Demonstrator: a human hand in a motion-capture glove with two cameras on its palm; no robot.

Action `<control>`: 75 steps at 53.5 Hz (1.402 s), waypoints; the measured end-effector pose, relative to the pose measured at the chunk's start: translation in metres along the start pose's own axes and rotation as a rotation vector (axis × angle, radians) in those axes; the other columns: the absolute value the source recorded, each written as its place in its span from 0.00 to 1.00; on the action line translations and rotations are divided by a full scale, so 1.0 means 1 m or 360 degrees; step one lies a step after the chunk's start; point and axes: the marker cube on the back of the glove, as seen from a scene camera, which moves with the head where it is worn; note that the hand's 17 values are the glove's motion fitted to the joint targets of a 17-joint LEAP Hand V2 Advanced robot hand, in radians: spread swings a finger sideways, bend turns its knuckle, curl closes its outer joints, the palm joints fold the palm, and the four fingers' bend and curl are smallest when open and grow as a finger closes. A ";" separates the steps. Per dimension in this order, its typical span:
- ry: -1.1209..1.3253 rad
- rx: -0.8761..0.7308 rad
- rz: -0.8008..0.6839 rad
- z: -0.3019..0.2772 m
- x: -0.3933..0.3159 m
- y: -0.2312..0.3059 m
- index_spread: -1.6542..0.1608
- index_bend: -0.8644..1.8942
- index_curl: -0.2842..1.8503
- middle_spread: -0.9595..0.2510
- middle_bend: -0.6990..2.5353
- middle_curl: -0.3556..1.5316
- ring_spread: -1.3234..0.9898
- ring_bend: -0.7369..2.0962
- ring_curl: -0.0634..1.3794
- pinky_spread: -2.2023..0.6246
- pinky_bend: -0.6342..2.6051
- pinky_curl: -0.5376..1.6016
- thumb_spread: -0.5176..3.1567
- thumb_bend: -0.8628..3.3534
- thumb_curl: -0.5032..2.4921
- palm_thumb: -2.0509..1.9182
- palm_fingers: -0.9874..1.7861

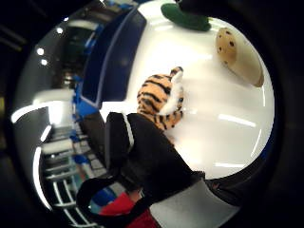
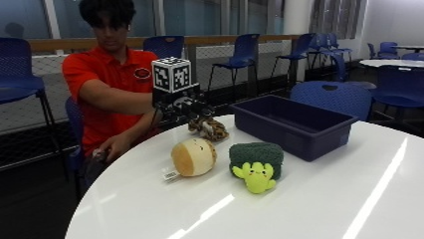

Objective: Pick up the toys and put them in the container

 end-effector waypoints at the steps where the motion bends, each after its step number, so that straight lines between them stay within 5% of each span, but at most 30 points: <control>1: -0.0001 0.0000 -0.0002 0.000 0.000 0.000 0.83 0.38 0.15 0.76 0.26 0.20 0.57 0.30 0.04 0.79 0.35 0.30 0.25 0.18 0.17 0.49 0.37; 21: -0.0079 0.0014 -0.0078 0.004 -0.012 0.003 0.73 0.38 0.23 0.72 0.27 0.27 0.55 0.32 0.09 0.80 0.40 0.36 0.41 0.18 0.18 0.48 0.34; 50: -0.0177 -0.0015 -0.0179 0.016 -0.048 -0.005 0.72 0.37 0.27 0.71 0.27 0.31 0.55 0.32 0.13 0.80 0.41 0.39 0.42 0.18 0.19 0.47 0.32; 75: -0.0232 -0.0135 -0.0307 0.054 -0.102 0.004 0.73 0.37 0.26 0.74 0.26 0.31 0.57 0.32 0.15 0.82 0.53 0.44 0.40 0.18 0.20 0.48 0.31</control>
